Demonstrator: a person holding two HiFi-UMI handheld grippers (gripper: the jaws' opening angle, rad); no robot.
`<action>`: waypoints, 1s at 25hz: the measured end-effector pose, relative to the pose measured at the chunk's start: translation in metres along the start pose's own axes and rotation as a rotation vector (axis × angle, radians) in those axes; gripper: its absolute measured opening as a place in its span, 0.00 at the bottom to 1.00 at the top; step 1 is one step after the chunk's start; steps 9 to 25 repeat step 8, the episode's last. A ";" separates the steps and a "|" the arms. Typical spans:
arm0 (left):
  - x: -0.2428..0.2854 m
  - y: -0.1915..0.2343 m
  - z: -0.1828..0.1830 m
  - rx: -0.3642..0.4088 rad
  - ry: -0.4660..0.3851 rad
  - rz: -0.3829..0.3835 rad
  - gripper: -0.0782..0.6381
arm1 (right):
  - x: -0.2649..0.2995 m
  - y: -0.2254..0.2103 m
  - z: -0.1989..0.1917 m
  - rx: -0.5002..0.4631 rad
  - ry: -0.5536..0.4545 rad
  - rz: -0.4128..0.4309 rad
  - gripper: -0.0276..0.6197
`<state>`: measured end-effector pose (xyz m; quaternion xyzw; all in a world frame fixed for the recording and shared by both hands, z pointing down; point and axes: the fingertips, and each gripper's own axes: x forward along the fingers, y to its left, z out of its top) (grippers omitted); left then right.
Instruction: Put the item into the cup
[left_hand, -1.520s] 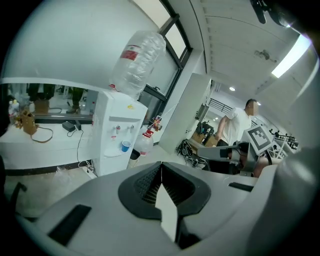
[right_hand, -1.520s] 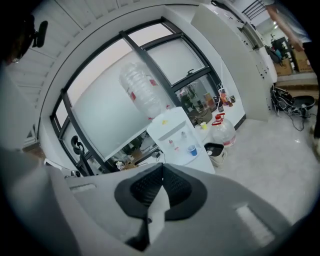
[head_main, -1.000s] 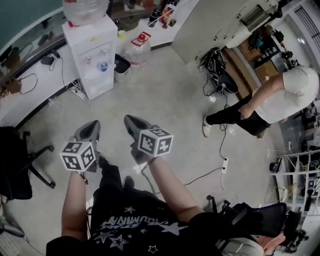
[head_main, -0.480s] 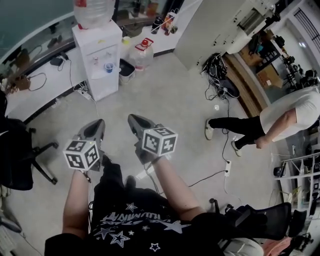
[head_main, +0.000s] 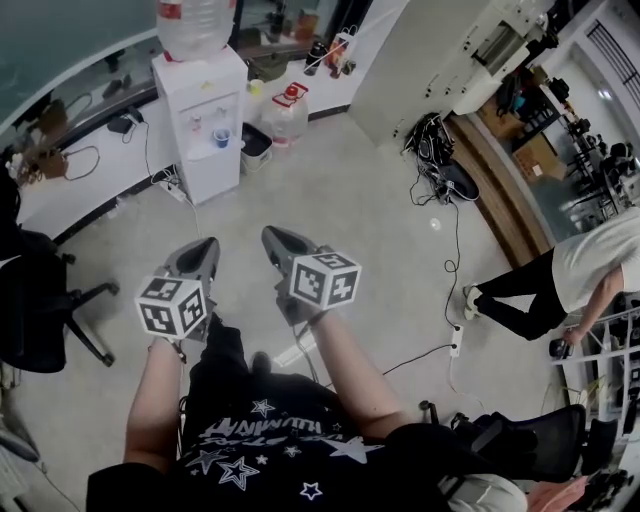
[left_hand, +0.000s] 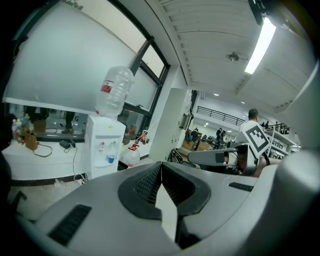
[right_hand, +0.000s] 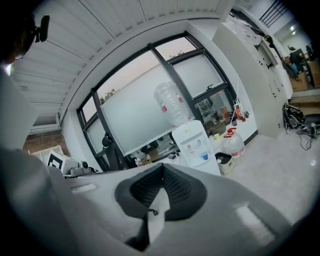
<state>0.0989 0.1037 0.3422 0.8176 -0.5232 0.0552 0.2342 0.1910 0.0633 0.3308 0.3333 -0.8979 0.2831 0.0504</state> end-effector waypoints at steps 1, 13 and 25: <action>0.000 -0.004 -0.001 0.014 0.005 -0.003 0.12 | -0.002 0.001 -0.001 -0.006 0.003 0.003 0.04; -0.002 -0.028 0.000 0.053 -0.025 -0.014 0.12 | -0.012 0.003 -0.006 -0.028 0.014 0.021 0.04; -0.002 -0.028 0.000 0.053 -0.025 -0.014 0.12 | -0.012 0.003 -0.006 -0.028 0.014 0.021 0.04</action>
